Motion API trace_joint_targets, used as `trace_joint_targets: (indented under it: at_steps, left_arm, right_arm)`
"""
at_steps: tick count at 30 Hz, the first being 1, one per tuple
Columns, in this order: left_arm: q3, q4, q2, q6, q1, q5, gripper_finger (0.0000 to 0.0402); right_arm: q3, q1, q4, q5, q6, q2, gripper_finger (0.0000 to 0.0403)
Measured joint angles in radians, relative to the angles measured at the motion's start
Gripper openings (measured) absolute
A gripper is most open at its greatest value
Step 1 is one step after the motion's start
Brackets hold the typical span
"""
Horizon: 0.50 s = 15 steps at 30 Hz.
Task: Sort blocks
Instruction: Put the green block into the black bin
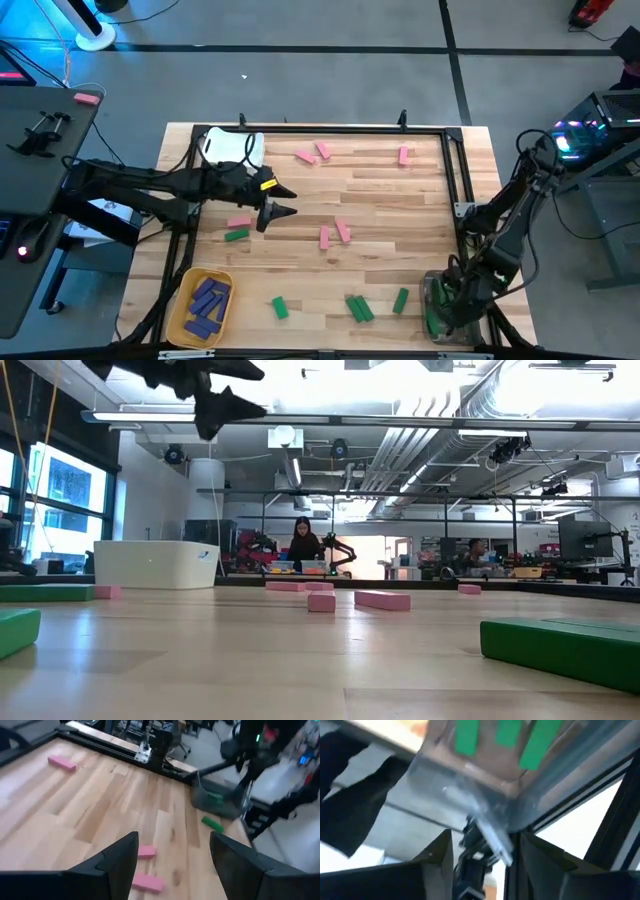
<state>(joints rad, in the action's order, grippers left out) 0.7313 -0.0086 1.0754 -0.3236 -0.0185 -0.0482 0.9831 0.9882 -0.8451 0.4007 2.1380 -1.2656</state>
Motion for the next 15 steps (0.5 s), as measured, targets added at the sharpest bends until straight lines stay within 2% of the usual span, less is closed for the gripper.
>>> trace_joint_targets:
  at_steps: [3,7,12,15]
  left_arm:
    - [0.066,-0.126,-0.001,0.114,-0.016,0.002,0.0232]
    - [0.167,-0.349,-0.001,0.242,-0.043,0.023,0.0232]
    - [0.212,-0.718,0.022,0.223,-0.082,0.052,0.0232]
    - [0.167,-0.854,0.054,0.233,-0.085,0.003,0.0232]
  right_arm:
    - [0.038,0.0,0.005,-0.054,-0.01,0.011,0.0177]
    - [0.083,-0.011,0.007,-0.279,-0.022,0.018,0.0178]
    - [0.086,-0.05,0.007,-0.598,-0.022,0.018,0.0178]
    - [0.082,-0.087,-0.005,-0.707,-0.048,0.014,0.0178]
